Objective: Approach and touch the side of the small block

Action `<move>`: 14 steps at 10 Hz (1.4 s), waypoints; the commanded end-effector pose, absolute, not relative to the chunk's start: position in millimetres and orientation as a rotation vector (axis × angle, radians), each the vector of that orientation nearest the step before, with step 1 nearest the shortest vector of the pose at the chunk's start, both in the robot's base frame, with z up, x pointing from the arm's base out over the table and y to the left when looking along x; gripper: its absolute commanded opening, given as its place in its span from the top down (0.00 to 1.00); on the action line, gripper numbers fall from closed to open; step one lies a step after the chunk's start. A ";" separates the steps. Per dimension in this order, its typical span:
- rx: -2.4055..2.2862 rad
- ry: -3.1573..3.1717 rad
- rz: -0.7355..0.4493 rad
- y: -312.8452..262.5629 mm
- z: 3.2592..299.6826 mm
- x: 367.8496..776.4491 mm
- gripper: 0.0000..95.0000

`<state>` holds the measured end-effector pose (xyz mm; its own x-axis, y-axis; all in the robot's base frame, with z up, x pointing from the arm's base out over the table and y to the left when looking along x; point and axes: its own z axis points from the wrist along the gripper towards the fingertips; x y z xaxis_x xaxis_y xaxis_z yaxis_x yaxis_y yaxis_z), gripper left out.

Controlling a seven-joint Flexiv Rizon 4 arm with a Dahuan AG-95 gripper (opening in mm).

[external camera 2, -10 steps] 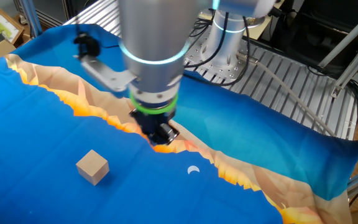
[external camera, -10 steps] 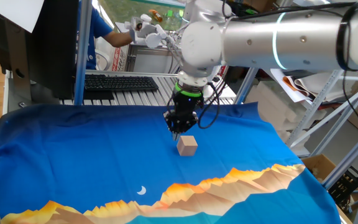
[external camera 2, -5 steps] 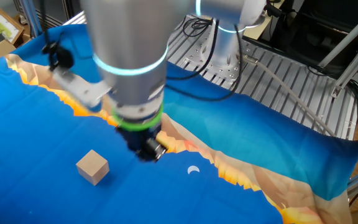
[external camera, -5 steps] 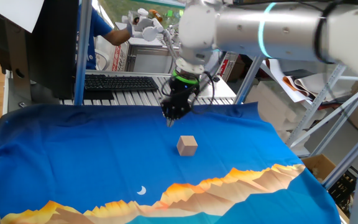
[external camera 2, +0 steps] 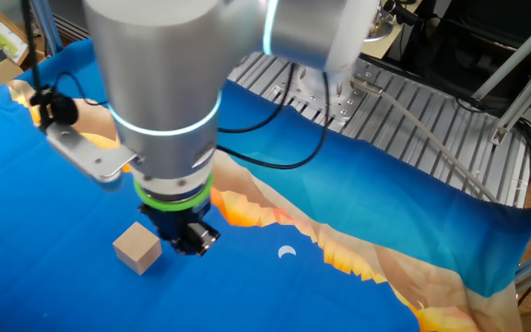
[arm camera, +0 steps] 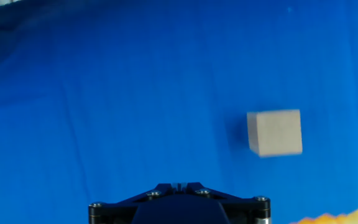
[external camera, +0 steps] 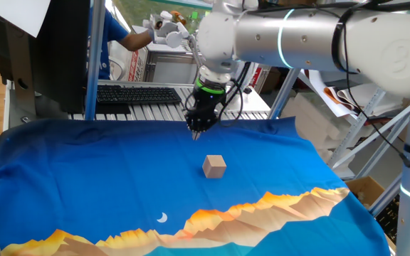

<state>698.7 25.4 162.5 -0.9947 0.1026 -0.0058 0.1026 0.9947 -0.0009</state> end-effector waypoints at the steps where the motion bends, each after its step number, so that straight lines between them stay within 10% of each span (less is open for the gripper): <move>1: 0.150 3.143 -0.010 23.7 160.9 707.8 1.00; 14: 0.052 3.154 0.009 3.6 96.1 706.1 1.00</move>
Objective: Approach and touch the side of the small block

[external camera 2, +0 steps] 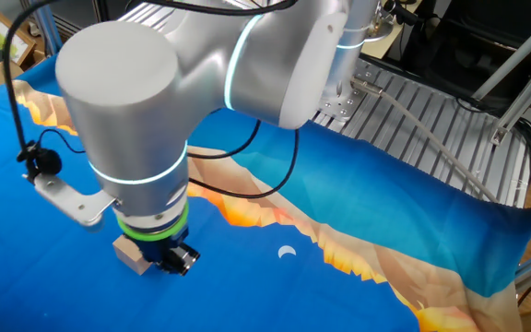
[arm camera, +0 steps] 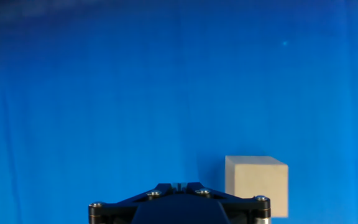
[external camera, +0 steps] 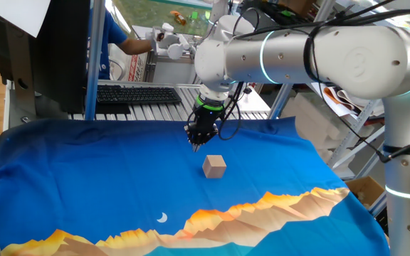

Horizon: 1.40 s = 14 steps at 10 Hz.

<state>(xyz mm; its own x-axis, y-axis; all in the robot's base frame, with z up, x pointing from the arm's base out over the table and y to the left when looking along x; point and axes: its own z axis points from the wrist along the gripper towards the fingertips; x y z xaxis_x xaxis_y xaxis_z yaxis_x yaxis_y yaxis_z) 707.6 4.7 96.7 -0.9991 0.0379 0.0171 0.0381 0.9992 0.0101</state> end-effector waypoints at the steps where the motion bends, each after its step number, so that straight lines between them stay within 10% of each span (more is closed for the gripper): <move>1: -0.049 -3.127 -0.007 3.6 96.1 706.1 1.00; 14: -0.028 -3.084 0.181 13.1 84.5 704.0 1.00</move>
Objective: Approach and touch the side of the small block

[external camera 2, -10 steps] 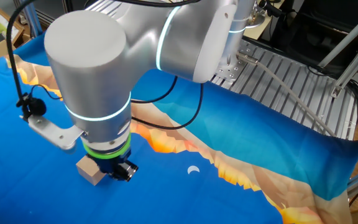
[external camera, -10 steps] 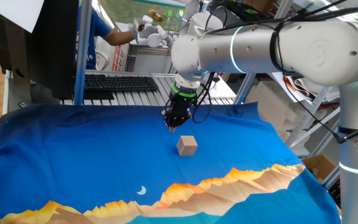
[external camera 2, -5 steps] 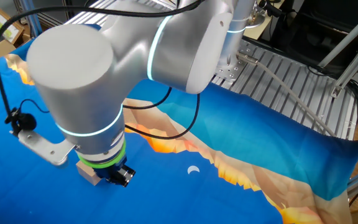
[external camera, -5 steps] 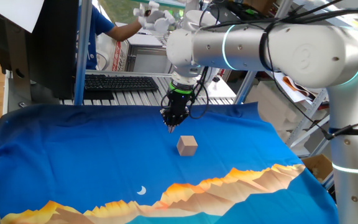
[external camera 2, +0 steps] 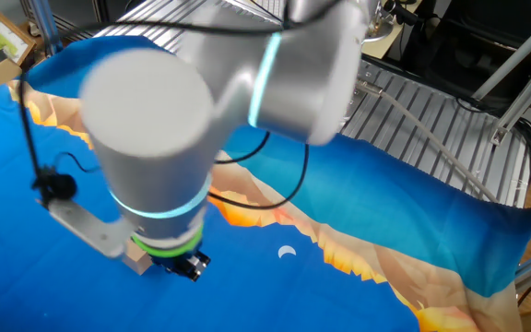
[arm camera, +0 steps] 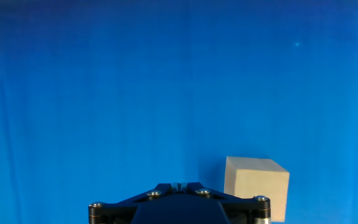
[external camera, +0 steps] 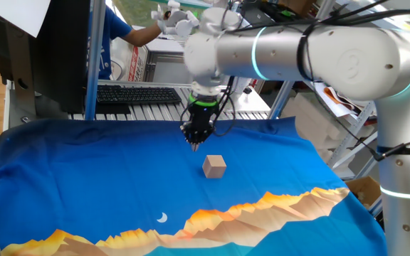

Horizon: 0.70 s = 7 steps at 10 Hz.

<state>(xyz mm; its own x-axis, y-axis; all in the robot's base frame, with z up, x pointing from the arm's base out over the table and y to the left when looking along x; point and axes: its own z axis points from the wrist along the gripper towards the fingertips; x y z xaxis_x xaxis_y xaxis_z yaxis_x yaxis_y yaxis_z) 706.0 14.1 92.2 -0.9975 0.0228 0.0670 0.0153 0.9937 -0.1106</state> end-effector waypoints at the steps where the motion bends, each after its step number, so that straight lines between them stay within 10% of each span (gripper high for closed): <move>1: -0.030 -3.084 0.169 12.4 78.5 704.1 1.00; 7: -0.013 -3.098 0.245 5.8 60.3 706.2 1.00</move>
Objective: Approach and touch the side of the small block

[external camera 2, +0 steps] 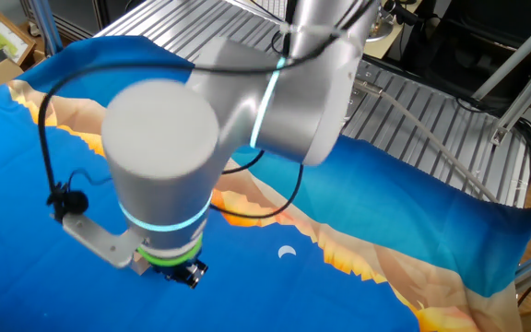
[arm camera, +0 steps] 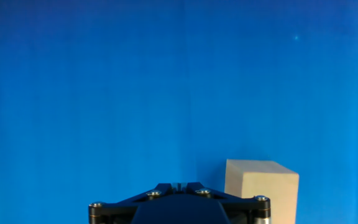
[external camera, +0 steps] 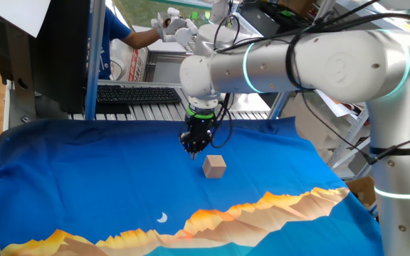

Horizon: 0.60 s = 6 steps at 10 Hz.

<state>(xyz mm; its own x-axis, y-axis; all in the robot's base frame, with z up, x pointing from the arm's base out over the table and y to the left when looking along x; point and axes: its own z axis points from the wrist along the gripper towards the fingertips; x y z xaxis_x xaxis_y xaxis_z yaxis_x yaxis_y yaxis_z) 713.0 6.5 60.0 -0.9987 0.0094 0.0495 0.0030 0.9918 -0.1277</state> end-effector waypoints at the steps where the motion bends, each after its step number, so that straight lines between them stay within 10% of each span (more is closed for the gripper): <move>1: -0.001 -3.094 0.294 6.1 59.9 705.7 1.00; 6: 0.006 -3.107 0.399 8.1 53.8 700.6 1.00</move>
<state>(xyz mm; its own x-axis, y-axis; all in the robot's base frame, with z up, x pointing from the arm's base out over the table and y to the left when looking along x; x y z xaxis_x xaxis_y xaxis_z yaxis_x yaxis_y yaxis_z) 698.4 7.7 53.9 -0.9999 -0.0015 0.0104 -0.0041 0.9673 -0.2537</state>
